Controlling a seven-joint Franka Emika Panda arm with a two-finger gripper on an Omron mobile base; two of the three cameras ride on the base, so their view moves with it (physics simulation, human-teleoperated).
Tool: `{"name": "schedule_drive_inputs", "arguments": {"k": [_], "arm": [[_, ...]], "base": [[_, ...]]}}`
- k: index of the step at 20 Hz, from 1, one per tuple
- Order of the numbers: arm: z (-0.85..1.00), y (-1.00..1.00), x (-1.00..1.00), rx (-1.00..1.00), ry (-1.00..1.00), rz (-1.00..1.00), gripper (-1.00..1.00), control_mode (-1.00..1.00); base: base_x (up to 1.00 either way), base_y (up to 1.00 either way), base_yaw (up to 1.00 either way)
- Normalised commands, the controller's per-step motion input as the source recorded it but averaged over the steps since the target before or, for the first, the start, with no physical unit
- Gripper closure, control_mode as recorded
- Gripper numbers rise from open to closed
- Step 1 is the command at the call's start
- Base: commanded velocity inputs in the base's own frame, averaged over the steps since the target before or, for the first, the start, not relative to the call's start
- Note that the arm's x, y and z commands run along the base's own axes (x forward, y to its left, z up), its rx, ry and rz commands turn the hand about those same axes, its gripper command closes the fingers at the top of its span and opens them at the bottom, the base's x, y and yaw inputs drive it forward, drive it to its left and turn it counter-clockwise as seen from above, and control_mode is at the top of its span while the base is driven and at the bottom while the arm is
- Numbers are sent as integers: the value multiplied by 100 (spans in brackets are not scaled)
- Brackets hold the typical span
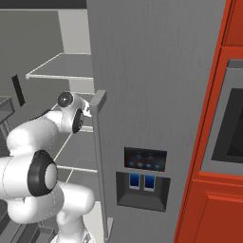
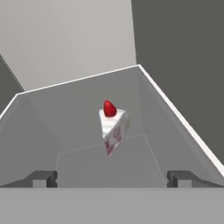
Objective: Take the cupcake and cake from the fridge and place them on the empty tray on the dining counter.
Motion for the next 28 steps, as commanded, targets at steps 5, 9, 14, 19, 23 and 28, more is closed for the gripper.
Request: {"name": "schedule_drive_inputs", "arguments": {"k": [5,9,14,19,23,28], "arm": [[-14,0,32,0,0,0,-100,-100],[-13,0,37,0,0,0,-100,-100],[-16,0,28,0,1,0,-100,-100],[-22,0,19,0,5,0,-100,-100],[-18,0,21,0,3,0,-100,-100],[-12,0,26,0,1,0,-100,-100]], "base": [[0,0,0],[0,0,0],[0,0,0],[0,0,0],[0,0,0],[0,0,0]]}}
